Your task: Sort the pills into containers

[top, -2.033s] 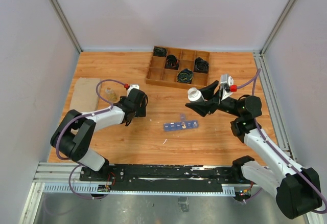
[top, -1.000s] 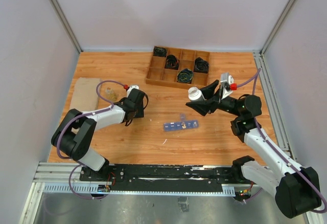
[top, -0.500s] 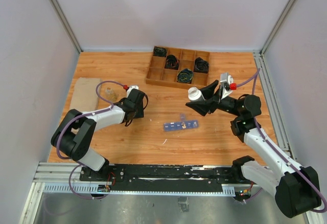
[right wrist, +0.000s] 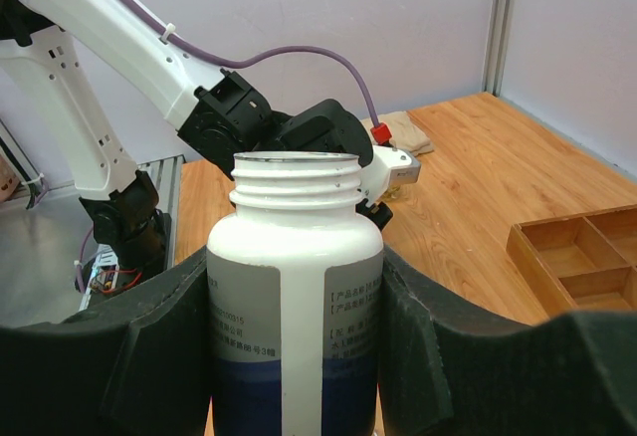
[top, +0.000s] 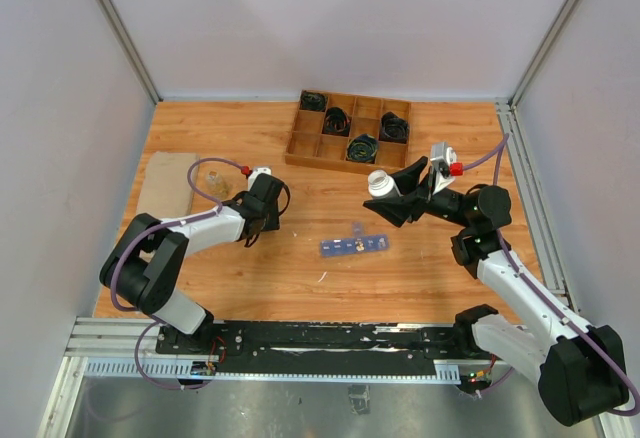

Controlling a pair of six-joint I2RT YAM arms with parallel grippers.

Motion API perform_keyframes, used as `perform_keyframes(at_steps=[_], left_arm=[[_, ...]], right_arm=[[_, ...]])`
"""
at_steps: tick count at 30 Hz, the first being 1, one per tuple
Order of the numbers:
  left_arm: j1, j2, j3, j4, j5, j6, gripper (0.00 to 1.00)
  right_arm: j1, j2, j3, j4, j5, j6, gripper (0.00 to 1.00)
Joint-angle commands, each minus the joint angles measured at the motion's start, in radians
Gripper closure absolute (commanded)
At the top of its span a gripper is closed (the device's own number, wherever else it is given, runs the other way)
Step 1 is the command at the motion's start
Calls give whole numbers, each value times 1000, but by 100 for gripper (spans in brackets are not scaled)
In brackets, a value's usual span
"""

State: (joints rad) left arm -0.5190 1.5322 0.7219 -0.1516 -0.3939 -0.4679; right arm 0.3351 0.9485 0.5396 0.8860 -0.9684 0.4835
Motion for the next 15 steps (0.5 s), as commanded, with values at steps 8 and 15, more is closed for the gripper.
perform_keyframes(at_steps=[8, 15], left_arm=[[4, -117, -40, 29, 124, 7, 67], [4, -424, -213, 281, 654, -89, 68]], right_arm=[[-16, 1, 26, -70, -132, -167, 85], [-16, -36, 161, -608, -244, -655, 85]])
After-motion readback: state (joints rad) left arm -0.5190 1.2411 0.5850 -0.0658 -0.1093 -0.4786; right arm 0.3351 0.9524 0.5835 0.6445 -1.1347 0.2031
